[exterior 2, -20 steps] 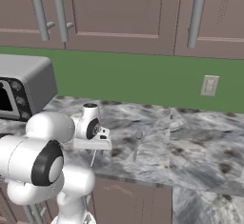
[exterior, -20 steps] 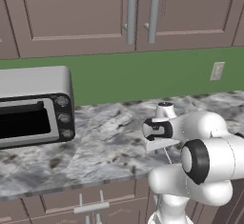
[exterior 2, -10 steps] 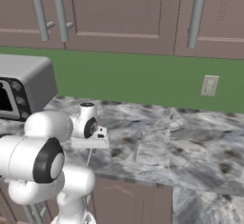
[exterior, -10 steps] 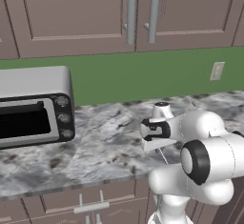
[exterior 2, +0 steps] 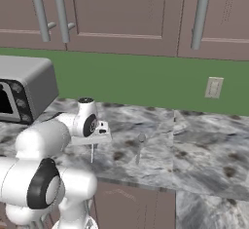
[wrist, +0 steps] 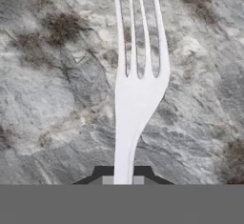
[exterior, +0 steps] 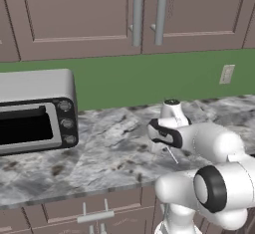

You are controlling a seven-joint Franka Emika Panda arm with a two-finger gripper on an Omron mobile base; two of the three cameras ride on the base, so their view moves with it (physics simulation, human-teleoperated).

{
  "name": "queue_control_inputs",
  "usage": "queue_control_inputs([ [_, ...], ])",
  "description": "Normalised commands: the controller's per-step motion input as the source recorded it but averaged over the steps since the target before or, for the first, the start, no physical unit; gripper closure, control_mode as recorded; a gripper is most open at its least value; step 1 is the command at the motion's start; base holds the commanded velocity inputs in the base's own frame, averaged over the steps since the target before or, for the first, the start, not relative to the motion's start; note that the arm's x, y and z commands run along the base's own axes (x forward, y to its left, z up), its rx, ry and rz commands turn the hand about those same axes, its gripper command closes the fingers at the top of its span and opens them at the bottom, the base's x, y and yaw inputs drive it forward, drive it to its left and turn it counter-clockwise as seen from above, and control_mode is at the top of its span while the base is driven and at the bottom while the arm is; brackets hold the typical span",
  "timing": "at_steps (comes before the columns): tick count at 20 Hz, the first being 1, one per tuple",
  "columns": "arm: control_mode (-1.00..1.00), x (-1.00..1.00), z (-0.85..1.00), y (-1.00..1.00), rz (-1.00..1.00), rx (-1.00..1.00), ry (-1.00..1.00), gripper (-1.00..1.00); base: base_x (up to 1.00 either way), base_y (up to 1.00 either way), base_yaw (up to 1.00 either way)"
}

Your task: Take the fork and place it on the left side of the plate. Then take the spoon and place it on the right side of the plate. Make sure they're directly next to the plate.

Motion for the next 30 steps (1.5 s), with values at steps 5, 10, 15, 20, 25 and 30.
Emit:
queue_control_inputs([
  [5, -1.00, -0.16, 0.75, 0.00, 0.13, 0.00, -0.26, 1.00, 0.00, 0.00, 0.00],
  [10, -1.00, -0.31, 0.81, 0.00, 0.16, 0.00, -0.29, 1.00, 0.00, 0.00, 0.00],
  [15, -1.00, -0.33, 0.85, 0.00, 0.18, 0.00, -0.31, 1.00, 0.00, 0.00, 0.00],
  [20, -1.00, -0.57, 0.68, 0.00, 0.14, -0.02, -0.23, 1.00, 0.00, 0.00, 0.00],
  [25, -1.00, -0.55, 0.48, 0.11, 0.08, 0.00, -0.09, 1.00, 0.00, 0.00, 0.00],
  [30, -1.00, -0.53, 0.33, 0.16, 0.05, -0.01, -0.03, 1.00, 0.00, 0.00, 0.00],
])
